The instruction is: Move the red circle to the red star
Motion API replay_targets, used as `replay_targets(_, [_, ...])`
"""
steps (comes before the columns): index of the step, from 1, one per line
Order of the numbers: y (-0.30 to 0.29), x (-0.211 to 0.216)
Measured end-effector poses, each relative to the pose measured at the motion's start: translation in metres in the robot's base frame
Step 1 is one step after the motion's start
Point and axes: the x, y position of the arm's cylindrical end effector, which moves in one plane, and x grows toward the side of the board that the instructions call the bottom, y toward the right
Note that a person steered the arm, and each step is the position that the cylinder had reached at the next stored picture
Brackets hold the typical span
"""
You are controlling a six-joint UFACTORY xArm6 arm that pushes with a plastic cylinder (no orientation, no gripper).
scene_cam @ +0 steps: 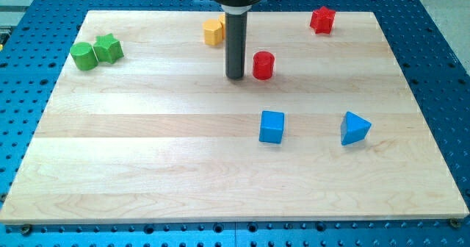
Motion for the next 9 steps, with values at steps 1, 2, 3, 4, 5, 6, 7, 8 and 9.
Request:
replay_targets(1, [-0.008,0.015])
replay_targets(2, [0.041,0.014])
replay_targets(3, [0.100,-0.010])
replay_targets(4, [0.088,-0.009])
replay_targets(5, [0.061,-0.019])
replay_targets(6, [0.106,-0.052])
replay_targets(7, [0.130,-0.069])
replay_targets(8, [0.138,-0.071])
replay_targets(9, [0.152,-0.088])
